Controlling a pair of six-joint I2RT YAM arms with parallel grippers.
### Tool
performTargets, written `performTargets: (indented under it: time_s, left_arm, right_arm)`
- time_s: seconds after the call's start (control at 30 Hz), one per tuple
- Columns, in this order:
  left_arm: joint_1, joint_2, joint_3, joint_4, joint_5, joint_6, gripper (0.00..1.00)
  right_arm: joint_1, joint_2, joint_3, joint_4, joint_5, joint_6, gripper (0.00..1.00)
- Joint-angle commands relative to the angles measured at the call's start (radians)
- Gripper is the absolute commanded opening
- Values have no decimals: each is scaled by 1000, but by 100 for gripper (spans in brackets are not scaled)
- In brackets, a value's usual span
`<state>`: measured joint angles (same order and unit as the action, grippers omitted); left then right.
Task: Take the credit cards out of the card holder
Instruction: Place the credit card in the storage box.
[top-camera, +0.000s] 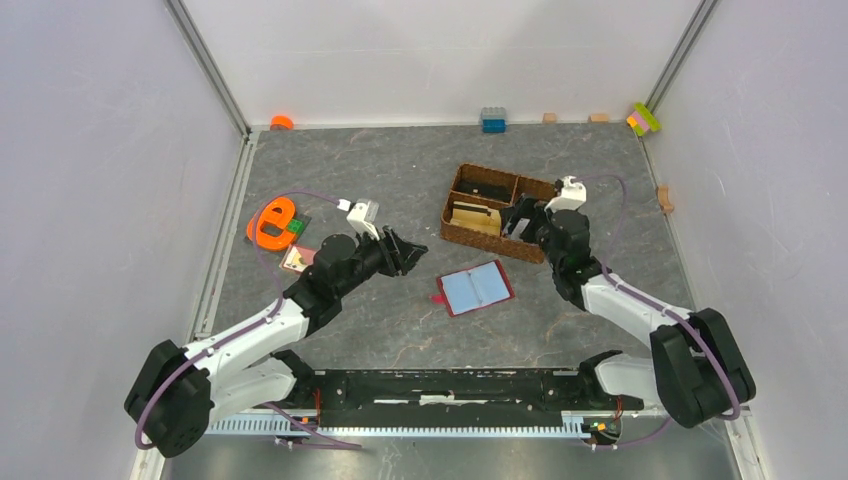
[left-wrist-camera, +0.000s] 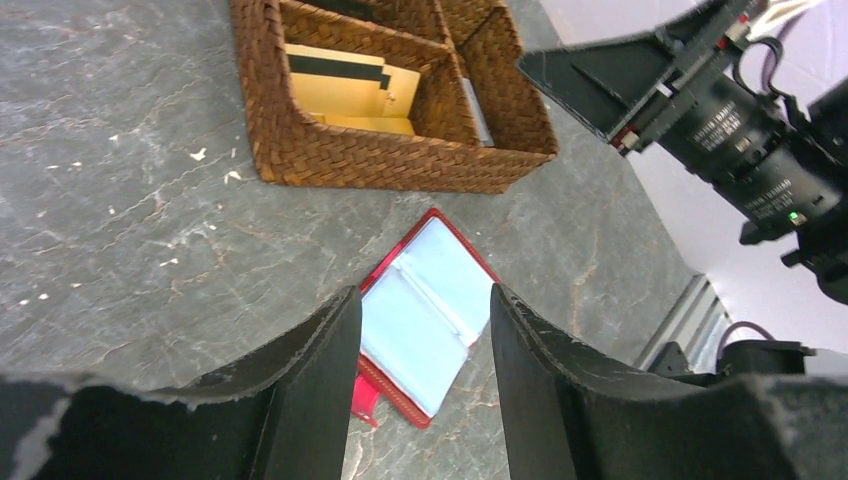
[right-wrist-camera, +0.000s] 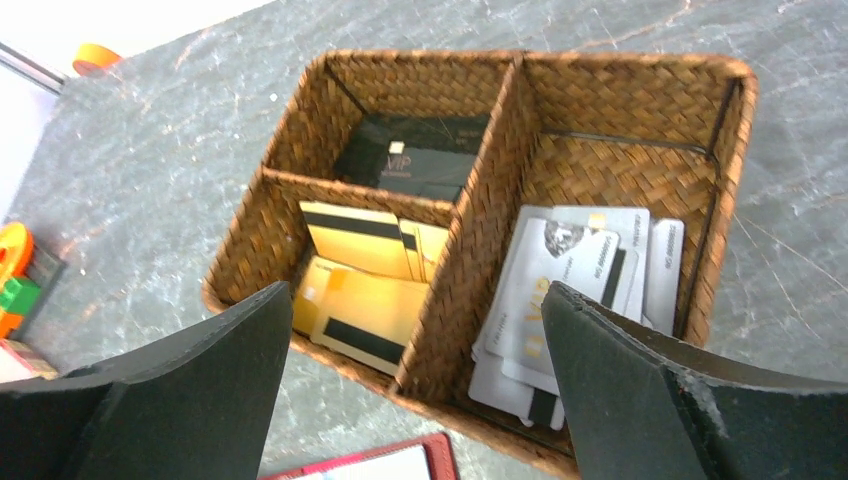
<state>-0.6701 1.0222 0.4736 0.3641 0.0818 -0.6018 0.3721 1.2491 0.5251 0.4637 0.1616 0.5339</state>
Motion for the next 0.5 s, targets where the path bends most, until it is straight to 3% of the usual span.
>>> performTargets:
  time_s: [0.0, 0.2, 0.33, 0.47]
  left_arm:
    - [-2, -19, 17, -20, -67, 85, 58]
    - [-3, -33, 6, -36, -139, 119, 77]
    - [-2, 39, 53, -93, -74, 107, 84]
    - [-3, 154, 130, -269, 27, 42, 84]
  right_arm:
    - [40, -76, -88, 148, 32, -101, 98]
    - [115, -173, -204, 305, 30, -159, 98]
    - [133, -211, -139, 117, -32, -157, 98]
    - [143, -267, -116, -82, -37, -122, 98]
